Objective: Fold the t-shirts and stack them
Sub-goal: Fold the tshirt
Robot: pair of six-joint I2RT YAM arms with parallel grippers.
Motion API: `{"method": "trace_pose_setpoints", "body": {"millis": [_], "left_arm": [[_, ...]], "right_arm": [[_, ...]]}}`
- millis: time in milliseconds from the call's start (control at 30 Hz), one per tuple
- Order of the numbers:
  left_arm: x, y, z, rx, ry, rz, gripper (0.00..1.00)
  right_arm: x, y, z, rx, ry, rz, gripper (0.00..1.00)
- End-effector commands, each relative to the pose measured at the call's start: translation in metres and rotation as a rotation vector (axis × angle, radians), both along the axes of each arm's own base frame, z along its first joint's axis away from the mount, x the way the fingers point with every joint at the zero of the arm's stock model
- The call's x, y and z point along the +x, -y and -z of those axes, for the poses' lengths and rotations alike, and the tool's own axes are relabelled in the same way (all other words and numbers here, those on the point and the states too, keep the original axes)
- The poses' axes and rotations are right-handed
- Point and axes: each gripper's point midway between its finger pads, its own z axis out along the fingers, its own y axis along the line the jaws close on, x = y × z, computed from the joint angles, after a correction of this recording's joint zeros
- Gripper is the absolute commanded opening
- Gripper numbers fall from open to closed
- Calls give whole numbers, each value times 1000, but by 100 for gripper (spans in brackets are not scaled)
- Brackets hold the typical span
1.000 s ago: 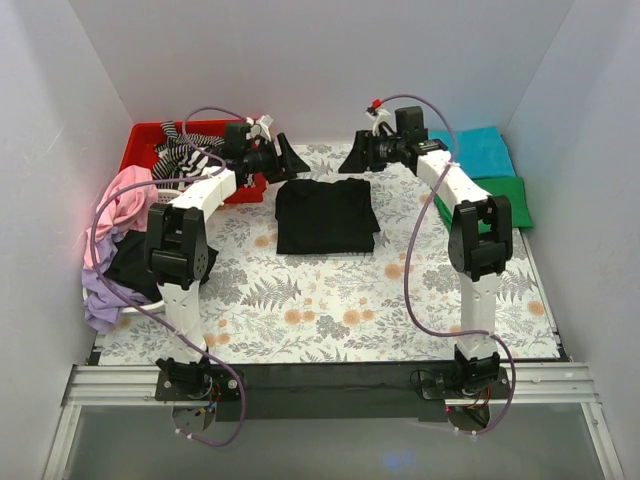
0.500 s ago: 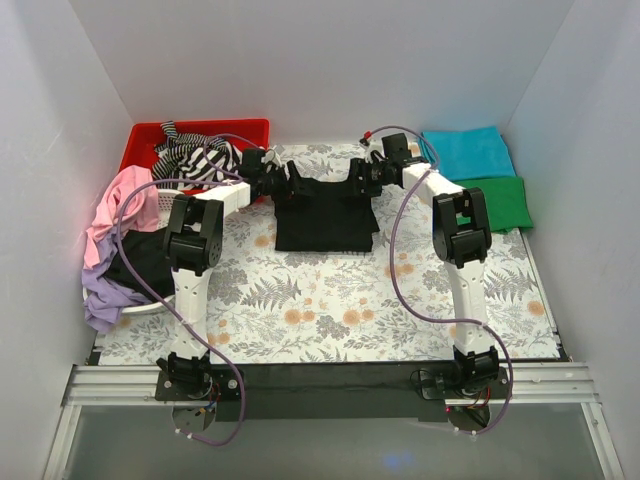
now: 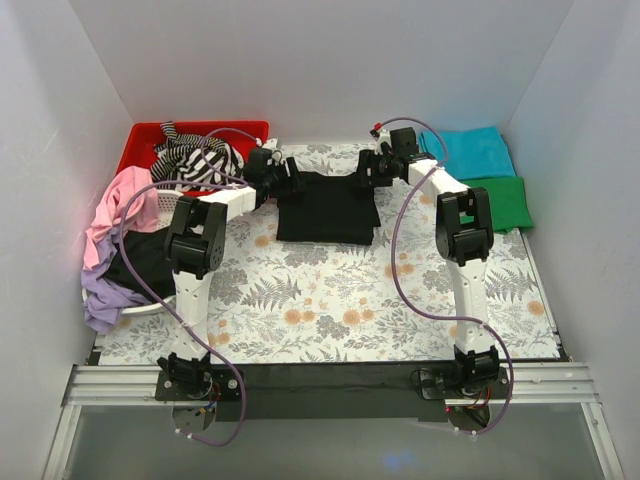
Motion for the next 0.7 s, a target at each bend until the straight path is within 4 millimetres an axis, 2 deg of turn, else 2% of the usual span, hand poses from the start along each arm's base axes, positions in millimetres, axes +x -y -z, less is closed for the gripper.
{"method": "trace_pose_setpoints", "body": {"millis": [0, 33, 133, 167, 233, 267, 300, 333, 367, 433, 467, 500, 567, 600, 667], "left_arm": [[20, -71, -28, 182, 118, -226, 60], [22, -73, -40, 185, 144, -238, 60], [21, -84, -54, 200, 164, -308, 60], [19, -85, -56, 194, 168, -312, 60], [15, -79, -65, 158, 187, -292, 60], [13, -77, -77, 141, 208, -285, 60], [12, -73, -84, 119, 221, -280, 60], [10, -68, -88, 99, 222, -261, 60], [2, -50, -100, 44, 228, -171, 60], [-7, -33, -109, -8, 225, -99, 60], [-18, -13, -113, -56, 222, -1, 60], [-22, -5, -112, -78, 205, 39, 60], [-33, 13, -109, -136, 150, 114, 59], [-44, 27, -99, -158, 85, 174, 59], [-55, 40, -86, -173, 29, 226, 59]], "right_arm": [[28, 49, -11, -129, 110, 101, 71], [30, 52, -16, -135, 123, 106, 71], [28, 50, -37, -125, 167, 88, 72], [25, 49, -49, -113, 189, 81, 72], [21, 46, -65, -85, 223, 63, 72], [18, 45, -85, -70, 255, 58, 72], [10, 43, -85, -60, 247, 46, 72], [6, 40, -94, -39, 262, 26, 72], [0, 38, -111, -24, 286, 14, 72], [-14, 27, -120, 30, 278, -35, 72], [-20, 22, -128, 54, 279, -50, 72], [-25, 16, -131, 75, 272, -70, 72], [-43, -3, -129, 129, 220, -133, 72], [-48, -10, -126, 143, 202, -154, 72], [-62, -25, -114, 156, 161, -193, 71]]}}
